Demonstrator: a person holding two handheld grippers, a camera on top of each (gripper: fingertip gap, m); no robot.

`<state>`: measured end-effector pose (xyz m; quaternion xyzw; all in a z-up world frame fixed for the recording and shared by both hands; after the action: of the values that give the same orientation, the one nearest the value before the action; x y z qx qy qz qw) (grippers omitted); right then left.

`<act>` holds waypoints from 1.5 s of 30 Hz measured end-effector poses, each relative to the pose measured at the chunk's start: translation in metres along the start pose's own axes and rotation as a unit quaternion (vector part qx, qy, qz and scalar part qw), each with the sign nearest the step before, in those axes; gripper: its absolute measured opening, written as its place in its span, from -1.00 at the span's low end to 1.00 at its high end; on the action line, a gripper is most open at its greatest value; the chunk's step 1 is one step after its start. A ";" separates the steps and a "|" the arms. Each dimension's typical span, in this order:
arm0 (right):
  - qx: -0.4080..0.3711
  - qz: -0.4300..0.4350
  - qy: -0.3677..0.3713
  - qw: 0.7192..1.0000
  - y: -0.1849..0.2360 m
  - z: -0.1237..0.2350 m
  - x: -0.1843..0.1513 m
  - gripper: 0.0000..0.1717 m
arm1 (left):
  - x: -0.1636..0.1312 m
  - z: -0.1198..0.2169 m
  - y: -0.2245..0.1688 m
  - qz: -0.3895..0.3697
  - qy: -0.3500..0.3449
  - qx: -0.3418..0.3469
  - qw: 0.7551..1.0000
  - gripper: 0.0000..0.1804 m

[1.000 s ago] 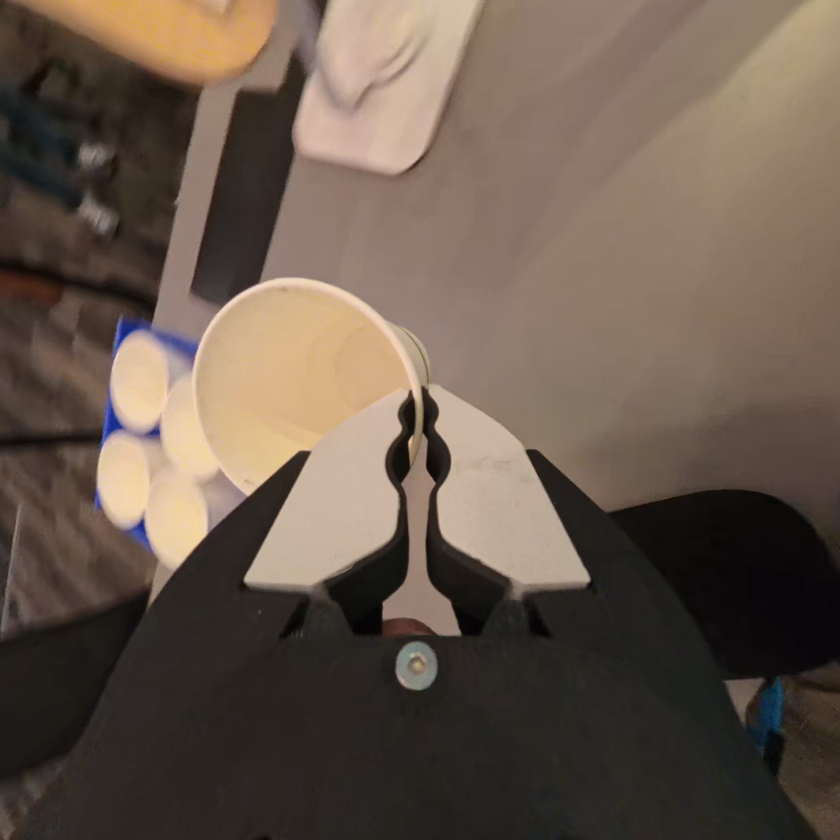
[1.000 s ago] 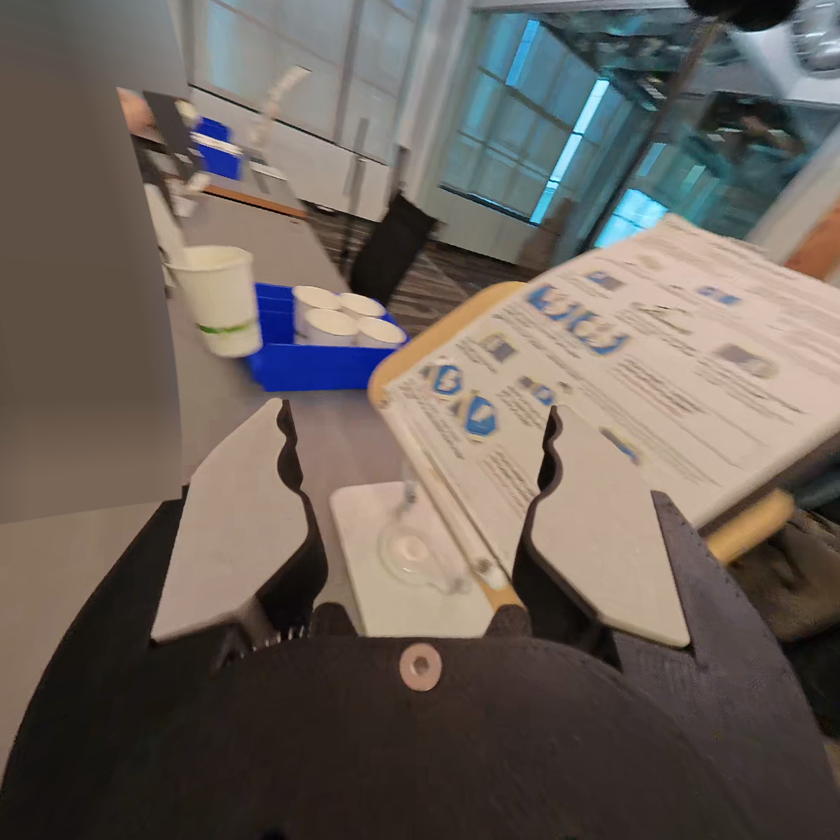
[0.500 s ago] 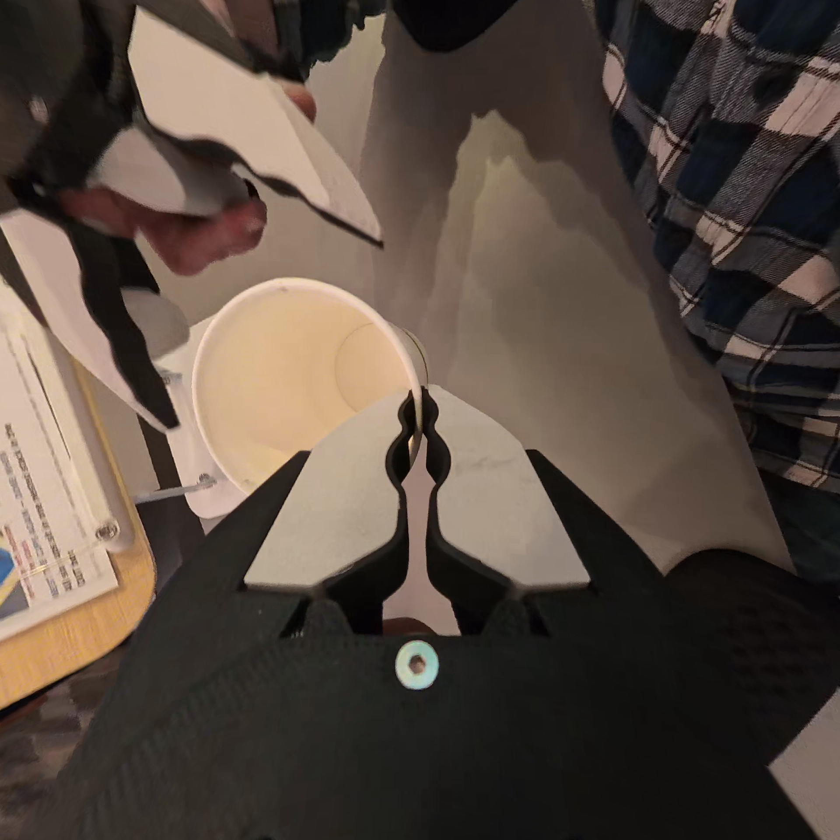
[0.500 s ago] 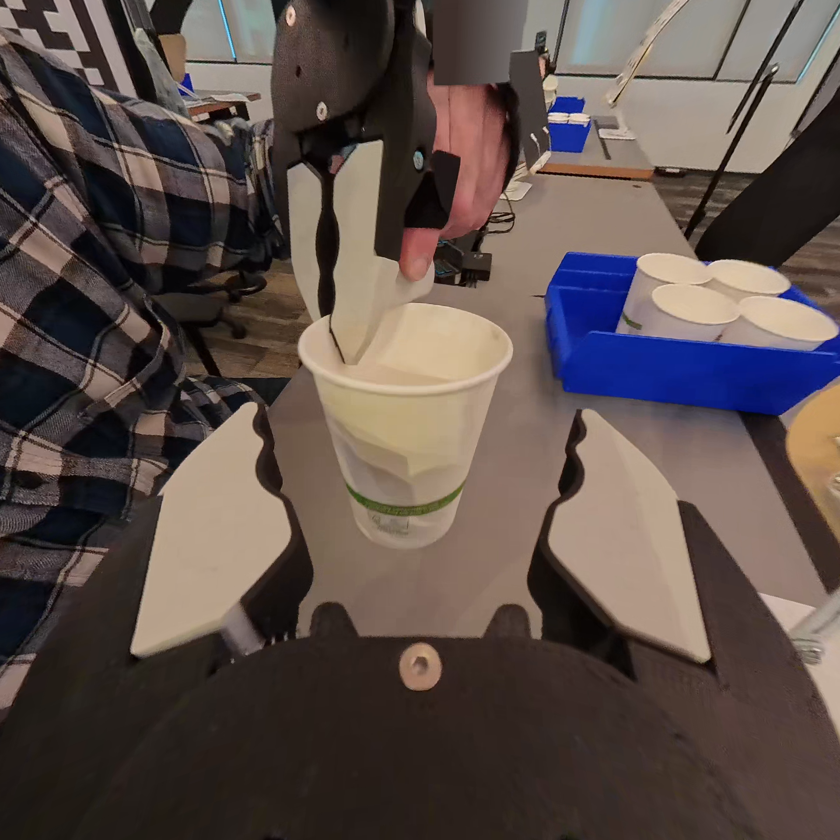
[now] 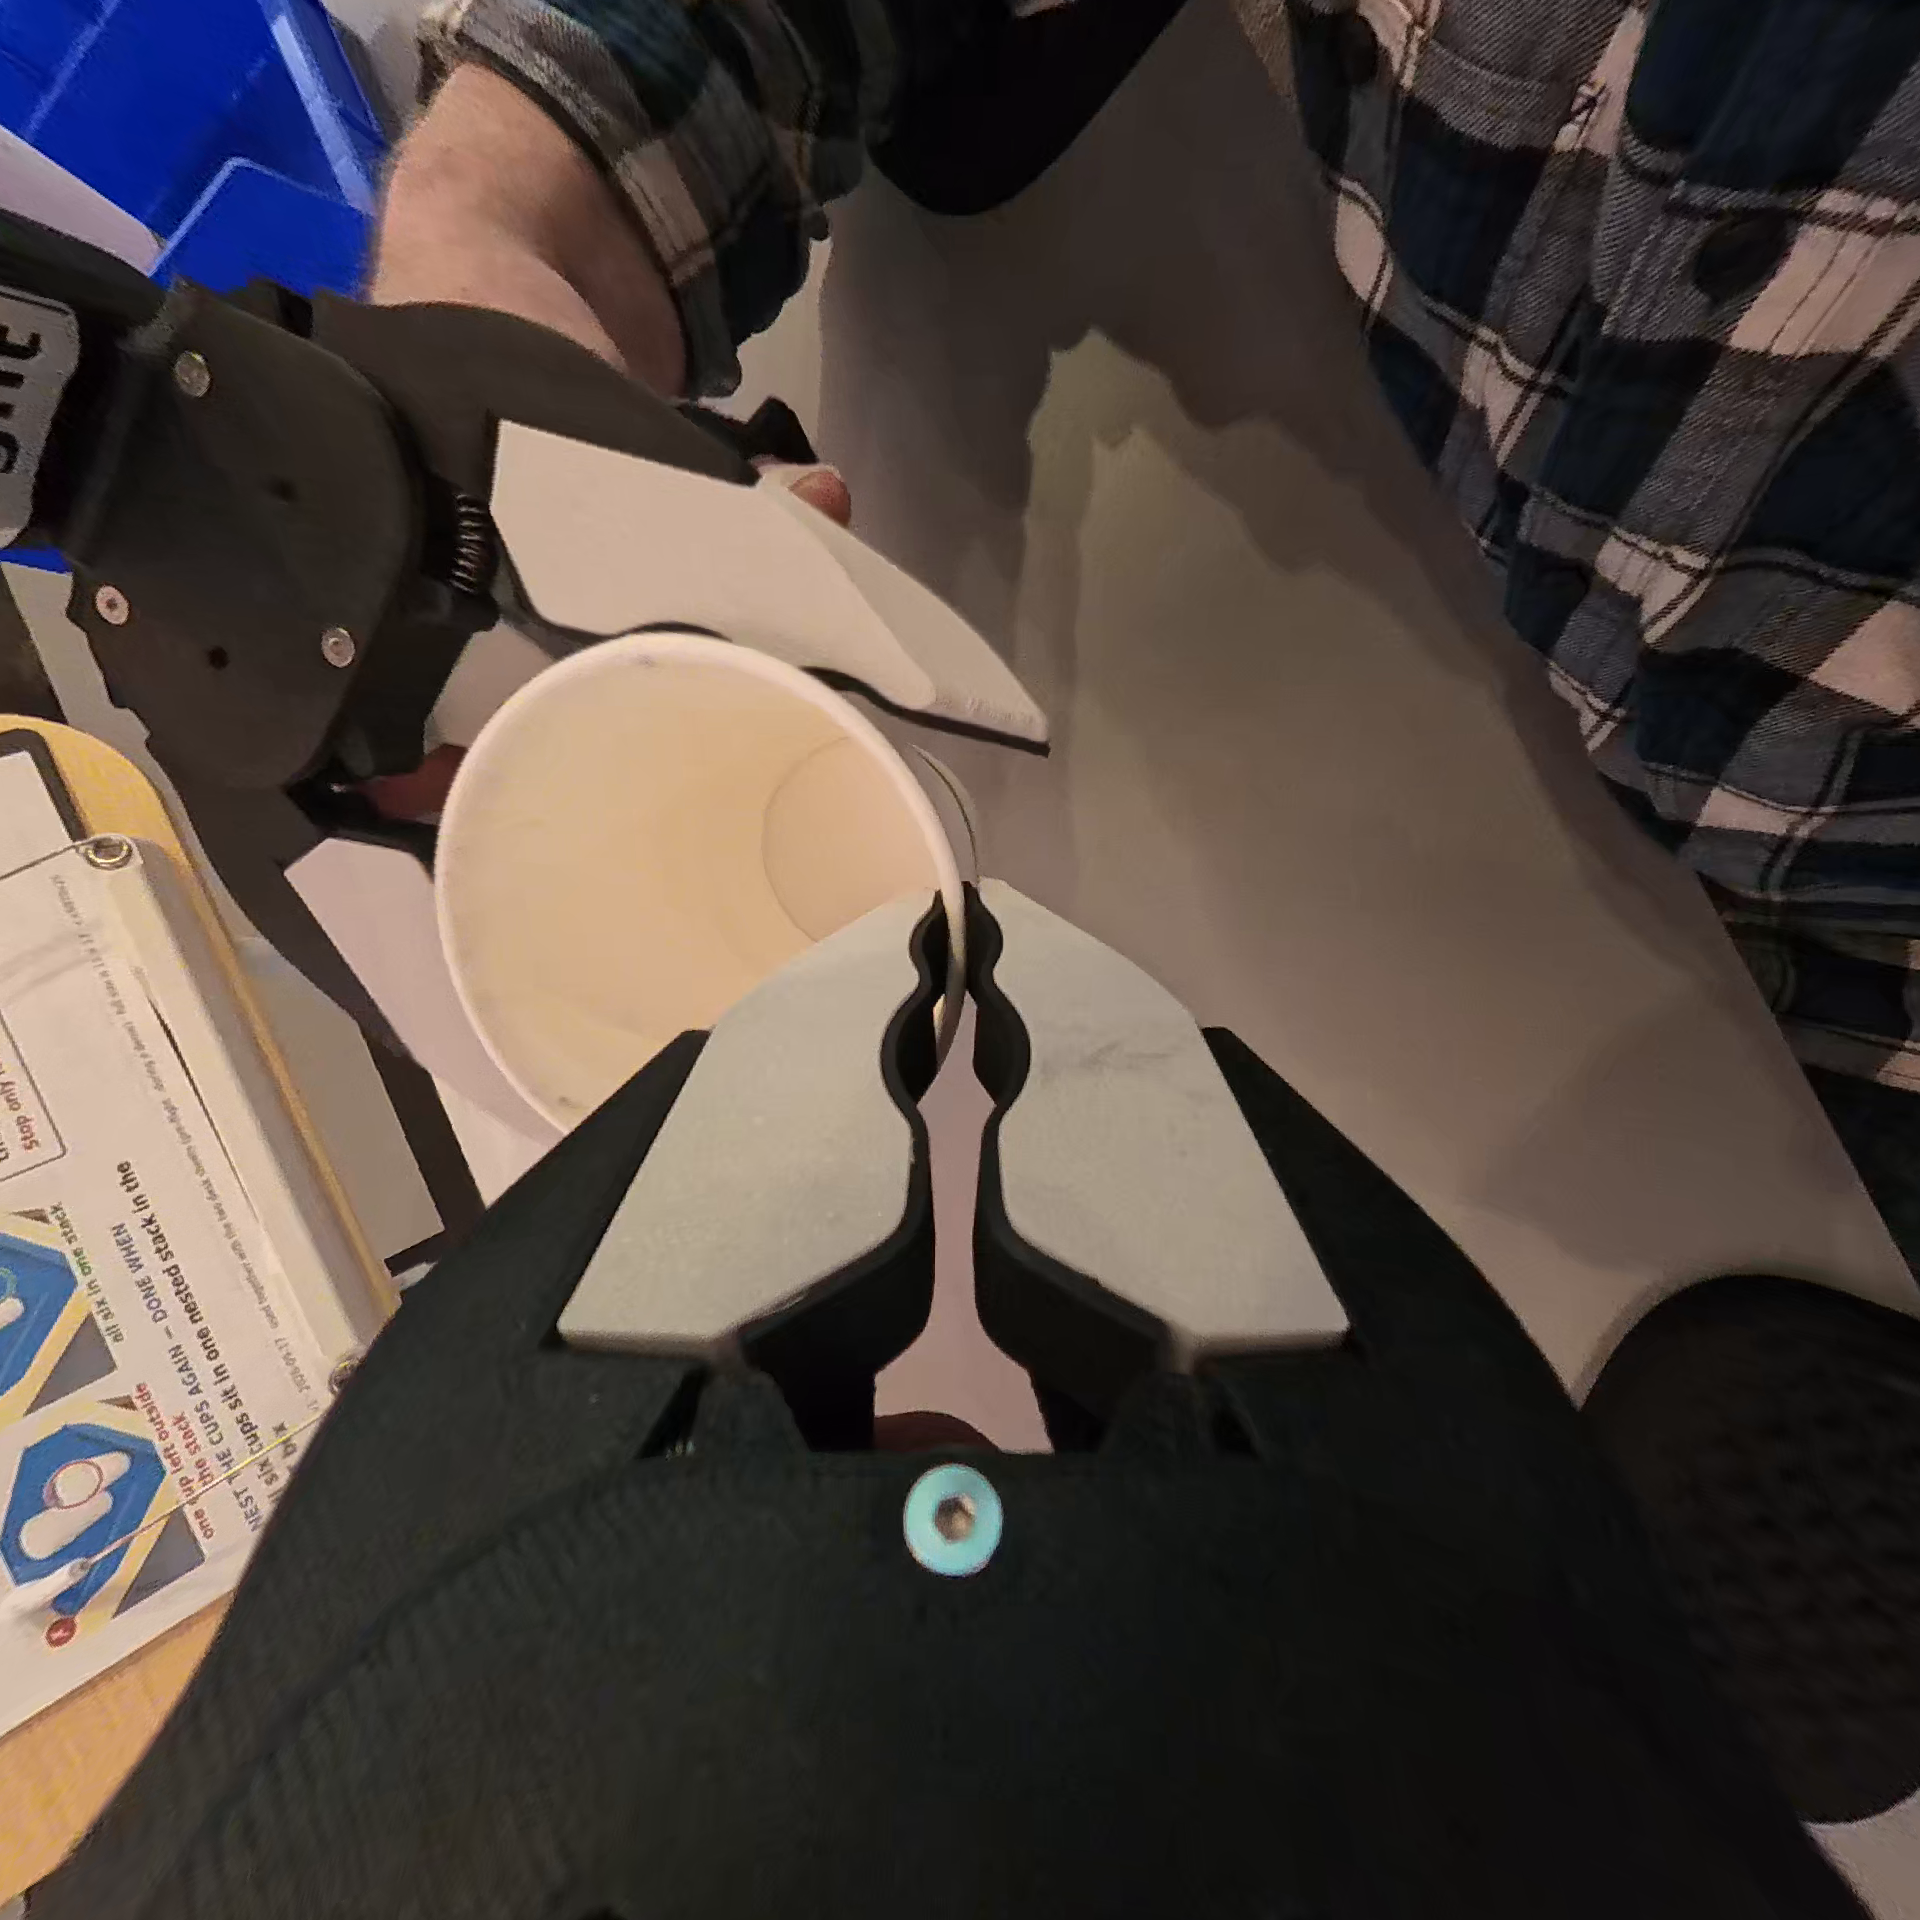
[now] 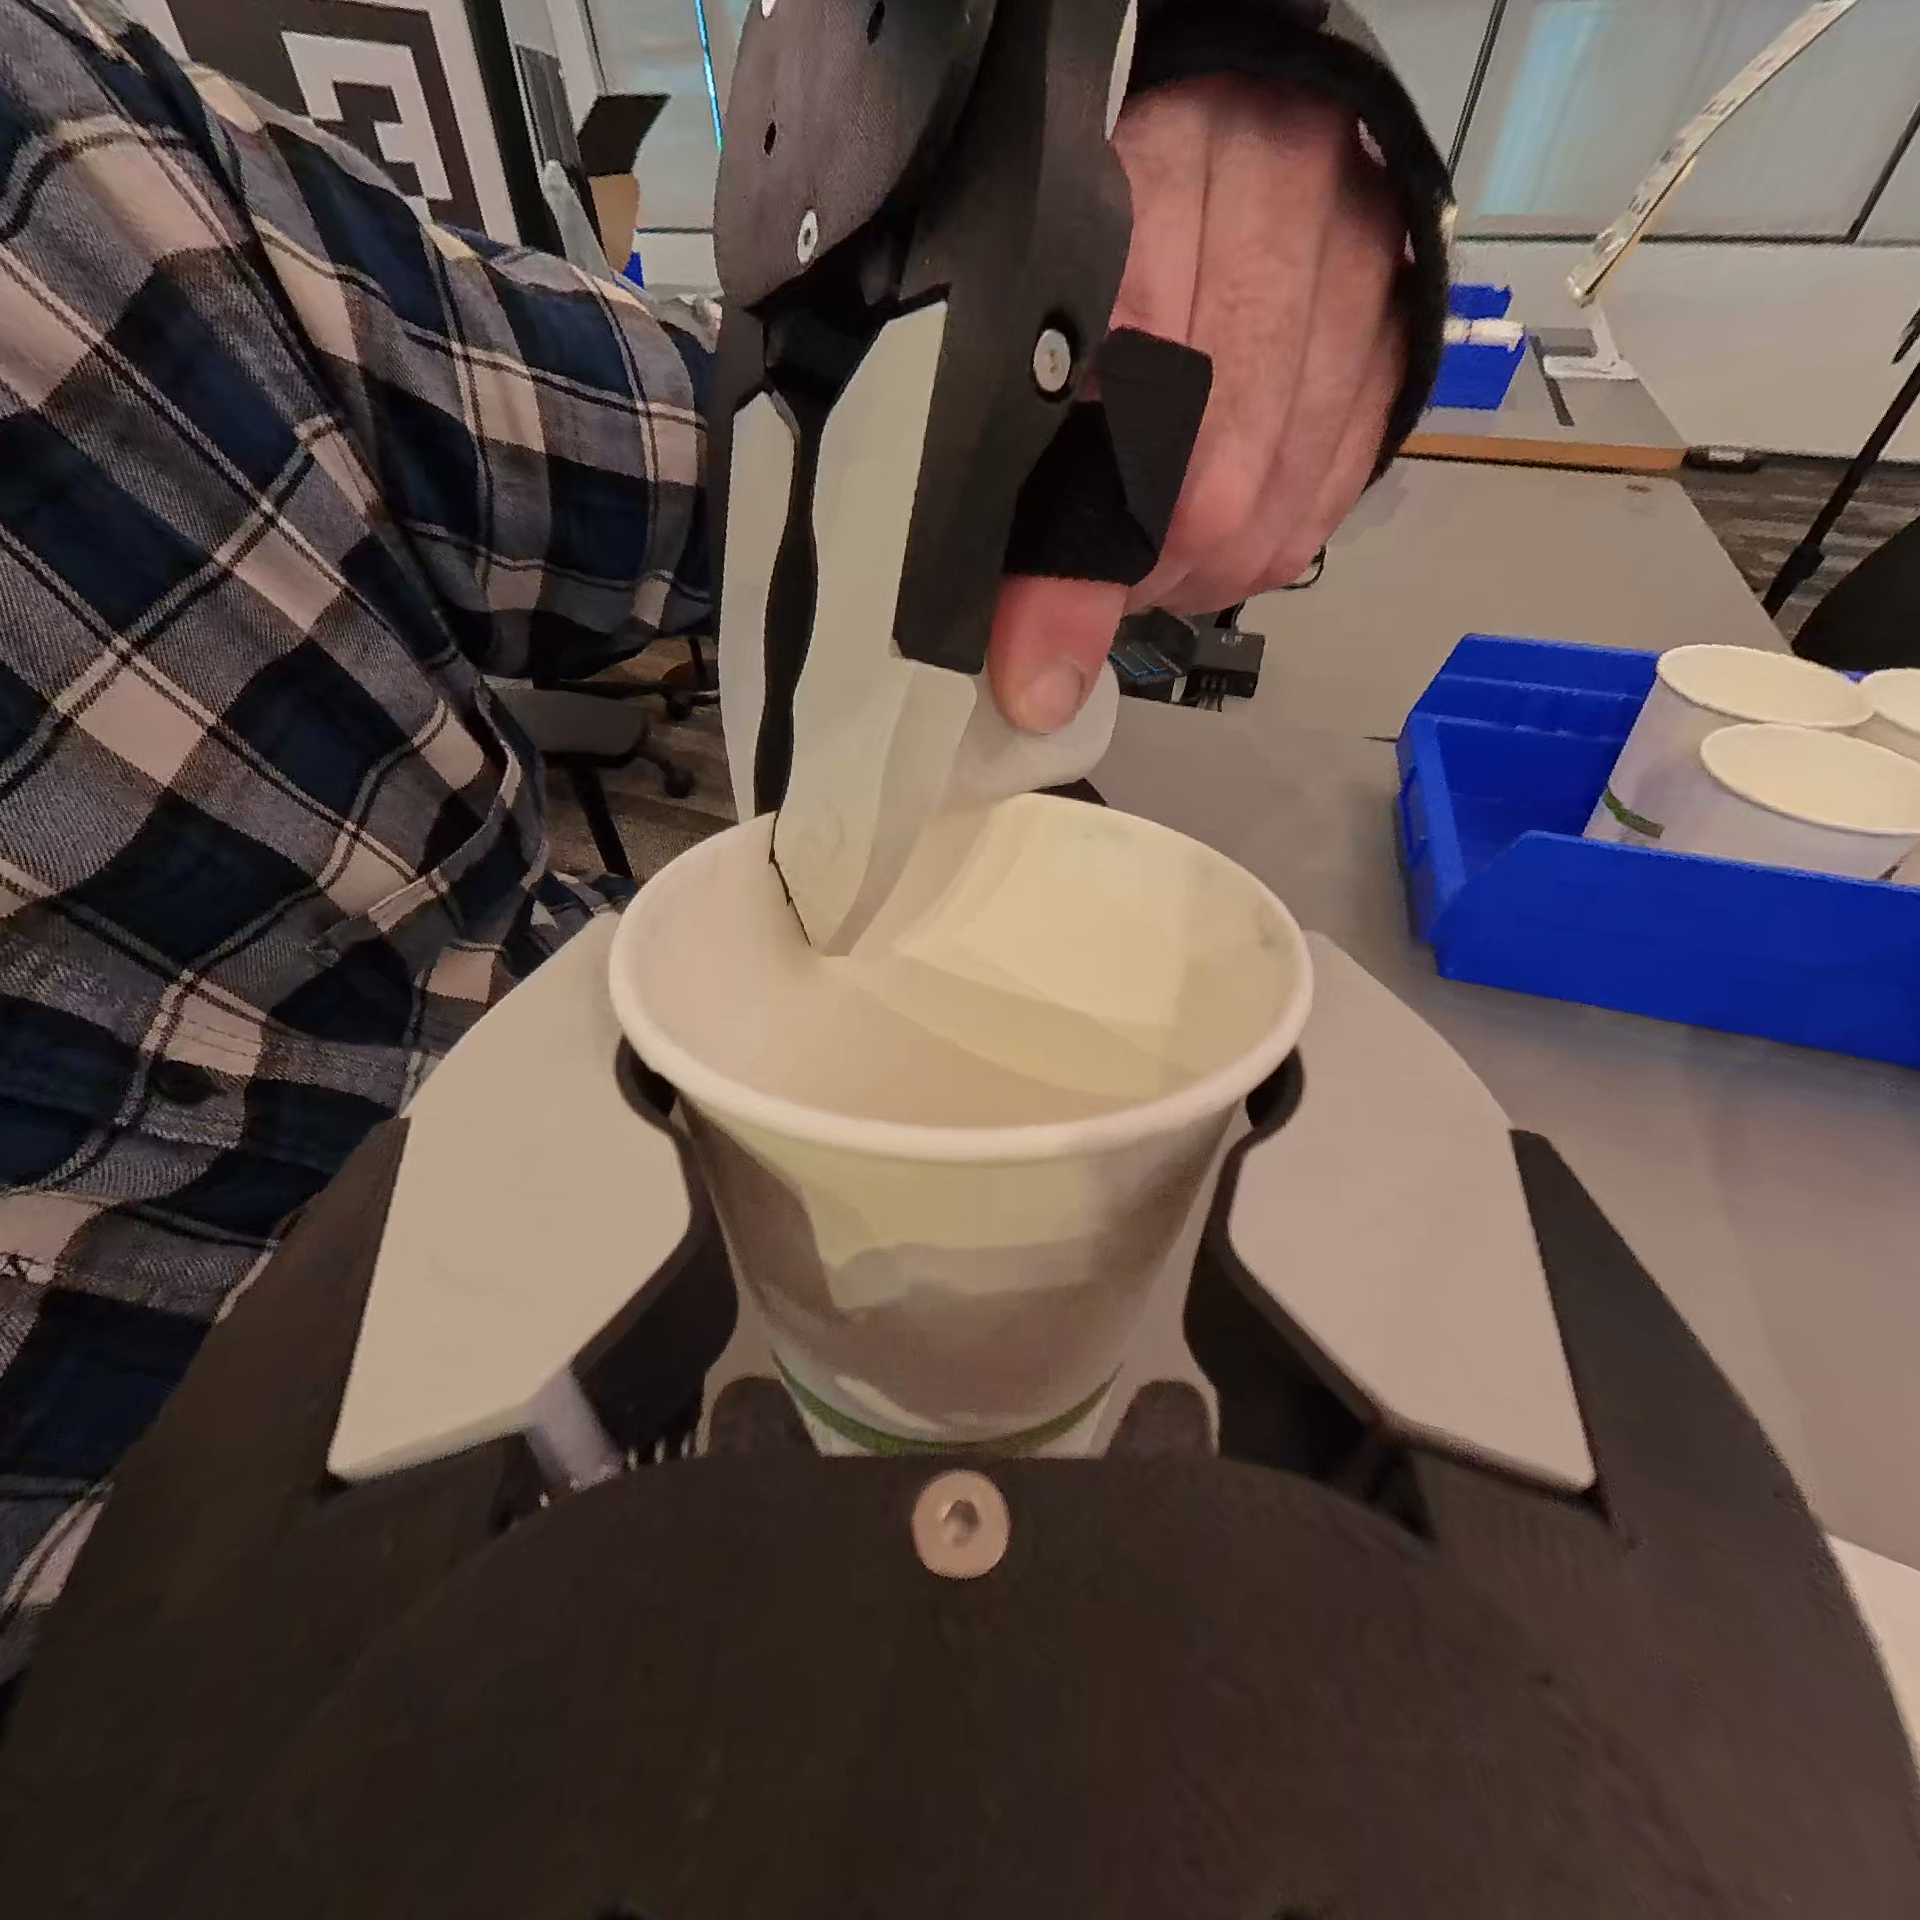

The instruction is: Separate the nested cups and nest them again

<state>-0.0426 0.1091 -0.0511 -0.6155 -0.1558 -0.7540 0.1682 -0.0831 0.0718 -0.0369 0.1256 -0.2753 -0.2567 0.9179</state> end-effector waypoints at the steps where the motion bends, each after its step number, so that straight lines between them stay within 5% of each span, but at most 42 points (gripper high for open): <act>1: 0.003 0.000 -0.001 1.000 0.001 -0.001 0.000 0.30 | 0.001 0.000 -0.001 -0.002 0.001 -0.003 1.000 -0.98; 11: -0.010 0.008 0.001 1.000 -0.002 0.005 0.003 0.21 | 0.001 0.000 0.003 0.006 0.010 0.011 1.000 -0.97; 15: -0.032 0.018 0.004 0.999 -0.007 0.017 0.006 0.20 | 0.003 0.015 0.021 0.023 0.007 0.097 0.995 -0.56; 19: -0.106 0.041 0.009 0.993 -0.022 0.062 0.019 0.19 | 0.001 0.046 0.041 0.039 0.001 0.199 0.979 -0.19; 22: -0.208 0.057 -0.012 0.976 -0.038 0.131 0.036 0.19 | -0.005 0.066 0.047 0.058 -0.007 0.243 0.968 -0.23; 27: -0.428 0.054 -0.052 0.901 -0.048 0.286 0.041 0.17 | -0.027 0.064 0.041 0.074 0.013 0.258 0.963 -0.27; 33: -0.634 0.035 -0.106 0.765 -0.028 0.443 0.004 0.16 | -0.044 0.040 0.035 0.089 0.026 0.245 0.965 -0.27; 38: -0.723 0.032 -0.124 0.679 -0.012 0.510 -0.033 0.16 | -0.047 0.030 0.037 0.094 0.025 0.239 0.966 -0.27; 45: -0.777 -0.006 -0.085 0.624 -0.016 0.539 -0.083 0.17 | -0.057 0.022 0.030 0.103 0.032 0.235 0.966 -0.27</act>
<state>0.4378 0.3673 -0.0281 -0.5781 0.4709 -0.5397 -0.3908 -0.1243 0.1252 -0.0327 0.3165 -0.3101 -0.0851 0.8924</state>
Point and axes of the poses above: each gripper's, where its closed fingertips meet, z back along the fingers, x out of its top, y = z × x across the jaws, the point moved 4 cm from there along z, back along the fingers, and after that the axes turned 4 degrees about x, right-handed, at the moved point
